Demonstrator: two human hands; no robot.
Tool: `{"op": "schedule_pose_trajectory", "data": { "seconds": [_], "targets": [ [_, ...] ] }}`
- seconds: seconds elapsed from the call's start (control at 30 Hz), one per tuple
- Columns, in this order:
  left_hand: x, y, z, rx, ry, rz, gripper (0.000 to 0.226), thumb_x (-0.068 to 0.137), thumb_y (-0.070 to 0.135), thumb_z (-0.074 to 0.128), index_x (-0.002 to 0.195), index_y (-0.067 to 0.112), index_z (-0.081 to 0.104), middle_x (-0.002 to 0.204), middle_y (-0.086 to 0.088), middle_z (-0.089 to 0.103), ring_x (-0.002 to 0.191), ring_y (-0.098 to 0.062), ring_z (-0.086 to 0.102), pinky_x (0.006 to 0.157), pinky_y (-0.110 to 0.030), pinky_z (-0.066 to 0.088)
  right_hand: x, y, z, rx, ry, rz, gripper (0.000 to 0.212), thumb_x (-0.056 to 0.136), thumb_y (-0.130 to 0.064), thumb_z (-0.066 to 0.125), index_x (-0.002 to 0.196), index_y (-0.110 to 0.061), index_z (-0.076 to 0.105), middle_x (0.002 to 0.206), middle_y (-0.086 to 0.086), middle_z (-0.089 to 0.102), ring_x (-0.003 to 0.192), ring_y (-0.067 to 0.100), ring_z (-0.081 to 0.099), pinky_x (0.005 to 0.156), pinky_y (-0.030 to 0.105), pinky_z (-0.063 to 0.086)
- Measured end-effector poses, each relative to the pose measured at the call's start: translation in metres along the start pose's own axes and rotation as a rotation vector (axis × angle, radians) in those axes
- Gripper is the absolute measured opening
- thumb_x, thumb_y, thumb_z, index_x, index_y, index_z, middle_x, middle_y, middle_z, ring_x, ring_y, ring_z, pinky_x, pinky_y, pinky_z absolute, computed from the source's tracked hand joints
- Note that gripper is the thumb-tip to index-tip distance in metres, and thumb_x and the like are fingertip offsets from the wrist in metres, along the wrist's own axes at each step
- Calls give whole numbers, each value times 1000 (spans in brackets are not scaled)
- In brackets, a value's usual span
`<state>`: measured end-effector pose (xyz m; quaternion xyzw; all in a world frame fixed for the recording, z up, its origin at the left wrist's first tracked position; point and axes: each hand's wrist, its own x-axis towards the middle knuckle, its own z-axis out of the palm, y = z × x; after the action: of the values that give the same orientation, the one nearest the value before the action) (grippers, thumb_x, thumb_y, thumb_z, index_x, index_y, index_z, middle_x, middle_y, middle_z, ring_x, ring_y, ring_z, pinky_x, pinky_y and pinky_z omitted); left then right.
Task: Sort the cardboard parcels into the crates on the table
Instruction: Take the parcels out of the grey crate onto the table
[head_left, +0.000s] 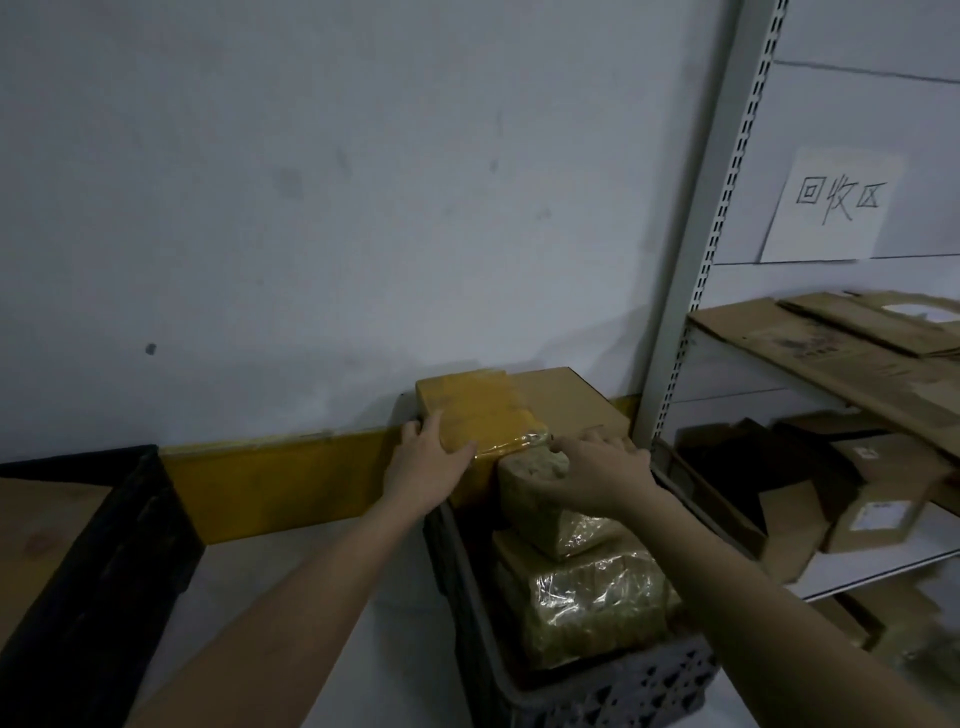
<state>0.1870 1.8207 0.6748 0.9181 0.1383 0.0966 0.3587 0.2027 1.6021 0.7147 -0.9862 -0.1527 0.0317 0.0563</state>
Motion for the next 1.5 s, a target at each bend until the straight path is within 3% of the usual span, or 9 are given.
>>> {"op": "schedule_pose_trajectory", "data": {
  "seconds": [0.1, 0.23, 0.33, 0.43, 0.53, 0.7, 0.97, 1.2, 1.5],
  "targets": [
    [10, 5, 33, -10, 29, -18, 80, 90, 64, 53, 154, 31, 19, 155, -4, 23, 131, -33, 43, 101, -47, 46, 24, 5, -4, 51, -172, -38, 83, 72, -76, 58, 139, -28, 47, 146, 8, 47, 127, 32, 48, 105, 54, 40],
    [25, 9, 54, -129, 76, -82, 91, 87, 65, 57, 156, 31, 9, 158, -6, 18, 134, -35, 41, 101, -46, 43, 43, 10, 7, 136, -336, -13, 109, 64, -79, 63, 153, -33, 23, 157, 11, 24, 135, 39, 38, 108, 56, 38],
    [38, 7, 59, -336, 91, -278, 107, 79, 65, 68, 157, 22, 10, 153, -10, 37, 133, -36, 44, 107, -50, 41, 47, 21, 22, 143, -296, 6, 111, 60, -85, 57, 153, -43, 14, 156, 11, 24, 133, 40, 39, 106, 55, 37],
    [42, 6, 70, -484, 132, -338, 90, 76, 61, 74, 145, 17, 38, 138, -6, 55, 123, -30, 54, 104, -50, 45, 45, 28, 34, 147, -213, -12, 102, 62, -85, 51, 150, -44, 19, 149, 8, 35, 128, 36, 43, 99, 53, 38],
    [42, 9, 78, -654, 153, -352, 76, 78, 49, 78, 141, 22, 45, 131, -1, 59, 119, -26, 55, 103, -50, 46, 43, 31, 37, 177, -185, -21, 98, 64, -83, 47, 149, -41, 22, 145, 10, 39, 127, 36, 43, 98, 52, 38],
    [40, 13, 81, -820, 152, -381, 75, 80, 37, 80, 144, 26, 43, 131, 0, 58, 119, -24, 54, 105, -51, 44, 36, 32, 32, 203, -187, -48, 93, 71, -78, 49, 150, -36, 25, 148, 11, 36, 132, 37, 38, 101, 52, 37],
    [26, 24, 78, -923, 234, -410, 68, 82, 25, 80, 142, 22, 47, 131, -5, 59, 120, -29, 56, 104, -55, 45, 18, 32, 22, 235, -159, -82, 86, 76, -75, 53, 146, -31, 31, 144, 11, 37, 132, 36, 38, 102, 53, 37],
    [17, 44, 61, -864, 319, -288, 70, 81, 30, 81, 141, 25, 46, 131, -1, 60, 120, -27, 56, 103, -56, 45, 4, 45, 11, 344, -105, -130, 82, 73, -71, 59, 143, -38, 31, 139, 7, 39, 127, 35, 42, 102, 55, 39],
    [-2, 47, 8, -947, 476, -231, 71, 79, 30, 83, 140, 26, 48, 124, 1, 63, 111, -25, 60, 88, -47, 55, 4, 50, -19, 418, 57, -180, 81, 68, -72, 58, 138, -40, 33, 126, 5, 46, 117, 34, 49, 95, 53, 46]
  ]
}}
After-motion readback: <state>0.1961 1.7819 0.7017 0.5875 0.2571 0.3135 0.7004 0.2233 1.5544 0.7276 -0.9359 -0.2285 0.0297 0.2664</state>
